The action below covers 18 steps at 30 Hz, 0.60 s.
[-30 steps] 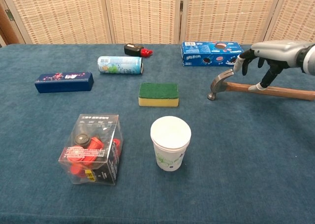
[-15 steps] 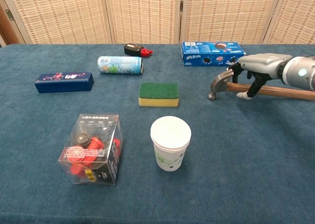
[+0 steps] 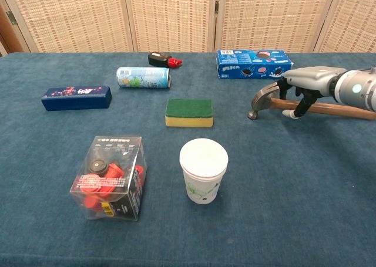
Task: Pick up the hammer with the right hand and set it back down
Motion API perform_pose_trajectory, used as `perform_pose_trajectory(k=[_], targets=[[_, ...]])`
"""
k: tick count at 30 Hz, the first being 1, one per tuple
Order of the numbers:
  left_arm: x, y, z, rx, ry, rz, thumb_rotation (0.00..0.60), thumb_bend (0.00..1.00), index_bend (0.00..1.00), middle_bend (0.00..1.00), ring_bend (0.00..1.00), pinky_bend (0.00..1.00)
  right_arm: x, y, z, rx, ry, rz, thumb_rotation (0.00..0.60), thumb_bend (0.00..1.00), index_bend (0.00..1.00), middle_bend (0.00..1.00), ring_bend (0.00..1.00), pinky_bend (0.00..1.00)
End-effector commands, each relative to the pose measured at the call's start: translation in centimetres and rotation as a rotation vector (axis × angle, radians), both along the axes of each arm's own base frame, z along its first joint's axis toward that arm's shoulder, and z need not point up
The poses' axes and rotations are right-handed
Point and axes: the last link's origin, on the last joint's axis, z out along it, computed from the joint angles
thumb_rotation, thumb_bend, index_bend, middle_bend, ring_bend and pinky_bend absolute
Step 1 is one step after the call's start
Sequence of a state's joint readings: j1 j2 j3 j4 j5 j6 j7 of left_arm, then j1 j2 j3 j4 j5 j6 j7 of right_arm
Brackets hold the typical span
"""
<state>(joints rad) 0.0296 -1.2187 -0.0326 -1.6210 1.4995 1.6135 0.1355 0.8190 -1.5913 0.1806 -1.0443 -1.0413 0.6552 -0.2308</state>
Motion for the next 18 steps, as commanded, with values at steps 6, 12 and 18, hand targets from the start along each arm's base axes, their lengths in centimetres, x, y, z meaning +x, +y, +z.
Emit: perform_pose_trajectory(k=[6,12,18], targets=[[-0.12,-0.04,-0.02,0.001,-0.001,0.003,0.600,0.26,0.00,0.00,0.00,0.00,-0.24,-0.08,0.11,-0.005,0.005,-0.003,0.600,0.39,0.34,0.42,0.16,0.24],[-0.16,-0.06,-0.02,0.003,-0.003,0.004,0.600,0.26,0.00,0.00,0.00,0.00,-0.44,-0.04,0.25,-0.010,0.005,-0.007,0.600,0.40,0.36,0.44,0.16,0.24],[-0.22,-0.08,-0.02,0.003,-0.003,0.005,0.600,0.26,0.00,0.00,0.00,0.00,-0.34,0.03,0.07,-0.003,0.004,-0.007,0.600,0.42,0.40,0.46,0.18,0.24]])
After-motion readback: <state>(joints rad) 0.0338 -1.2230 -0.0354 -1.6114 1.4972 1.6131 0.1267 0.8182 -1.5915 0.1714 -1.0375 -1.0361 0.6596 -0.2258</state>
